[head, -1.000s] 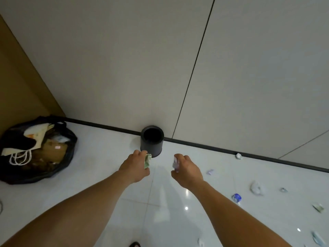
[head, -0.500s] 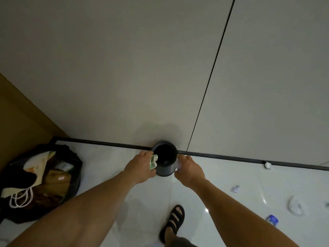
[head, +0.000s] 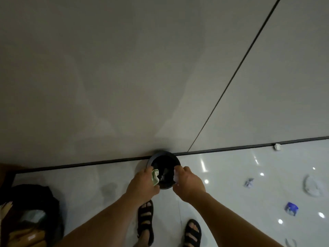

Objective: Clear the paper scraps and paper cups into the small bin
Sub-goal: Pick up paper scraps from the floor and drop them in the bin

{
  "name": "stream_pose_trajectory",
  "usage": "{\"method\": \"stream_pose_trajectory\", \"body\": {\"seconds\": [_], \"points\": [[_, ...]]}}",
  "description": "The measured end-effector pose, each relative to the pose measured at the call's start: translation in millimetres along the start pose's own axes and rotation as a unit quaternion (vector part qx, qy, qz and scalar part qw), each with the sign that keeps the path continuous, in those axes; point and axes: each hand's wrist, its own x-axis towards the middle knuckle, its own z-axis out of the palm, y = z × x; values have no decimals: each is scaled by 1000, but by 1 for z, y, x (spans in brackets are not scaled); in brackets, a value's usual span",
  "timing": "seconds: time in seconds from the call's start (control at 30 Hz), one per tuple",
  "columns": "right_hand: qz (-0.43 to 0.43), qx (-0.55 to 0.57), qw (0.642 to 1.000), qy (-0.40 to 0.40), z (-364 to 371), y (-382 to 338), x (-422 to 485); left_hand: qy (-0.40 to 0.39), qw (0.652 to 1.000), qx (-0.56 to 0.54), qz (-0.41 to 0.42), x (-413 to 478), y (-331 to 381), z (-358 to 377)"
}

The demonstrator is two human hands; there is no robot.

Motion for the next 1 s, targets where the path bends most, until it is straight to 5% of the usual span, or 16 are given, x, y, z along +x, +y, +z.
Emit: {"method": "stream_pose_trajectory", "body": {"seconds": [0.3, 0.53, 0.77, 1.0], "points": [[121, 59, 991, -13, 148, 48, 159, -94, 993, 45, 47, 182, -76, 107], [176, 146, 973, 7, 219, 71, 184, -112, 991, 53, 44, 226, -115, 157], [220, 160, 962, 17, 161, 67, 129, -118, 971, 181, 100, 188, -98, 103], [254, 164, 949, 91, 41, 56, 33, -103, 951, 219, 190, 137, 22, 22]]}}
